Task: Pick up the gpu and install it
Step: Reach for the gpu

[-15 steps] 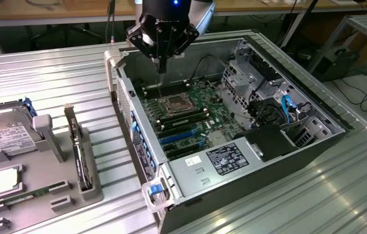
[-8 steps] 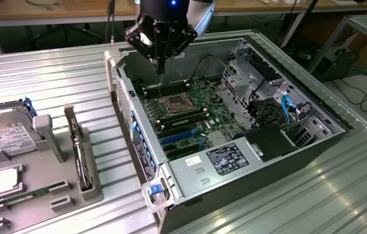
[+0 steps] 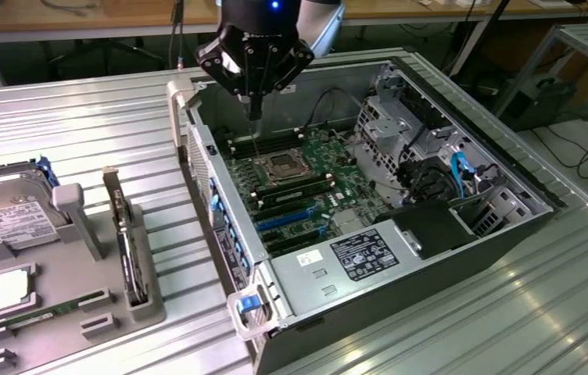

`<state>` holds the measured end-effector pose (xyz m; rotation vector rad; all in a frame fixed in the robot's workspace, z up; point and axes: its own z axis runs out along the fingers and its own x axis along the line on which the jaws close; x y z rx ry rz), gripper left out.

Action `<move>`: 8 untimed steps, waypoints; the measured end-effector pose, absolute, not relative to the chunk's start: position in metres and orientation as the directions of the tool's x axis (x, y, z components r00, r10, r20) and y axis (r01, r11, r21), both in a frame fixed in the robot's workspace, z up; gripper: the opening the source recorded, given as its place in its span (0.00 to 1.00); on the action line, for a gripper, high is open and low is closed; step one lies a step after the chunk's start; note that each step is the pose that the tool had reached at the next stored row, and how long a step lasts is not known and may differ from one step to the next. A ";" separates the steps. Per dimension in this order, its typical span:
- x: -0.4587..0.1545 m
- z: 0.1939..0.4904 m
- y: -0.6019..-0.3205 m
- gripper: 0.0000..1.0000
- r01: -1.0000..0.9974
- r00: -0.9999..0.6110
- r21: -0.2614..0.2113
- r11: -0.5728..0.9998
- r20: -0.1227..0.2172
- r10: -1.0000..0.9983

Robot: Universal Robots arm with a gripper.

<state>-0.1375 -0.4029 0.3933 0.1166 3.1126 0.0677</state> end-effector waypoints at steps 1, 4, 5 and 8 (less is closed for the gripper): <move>-0.138 0.393 -0.403 0.11 0.074 -0.997 0.044 0.996 -0.024 0.075; -0.139 0.393 -0.403 0.11 0.074 -0.997 0.044 0.996 -0.024 0.075; -0.139 0.393 -0.404 0.11 0.074 -0.997 0.044 0.996 -0.025 0.075; -0.140 0.393 -0.404 0.11 0.074 -0.997 0.044 0.996 -0.024 0.075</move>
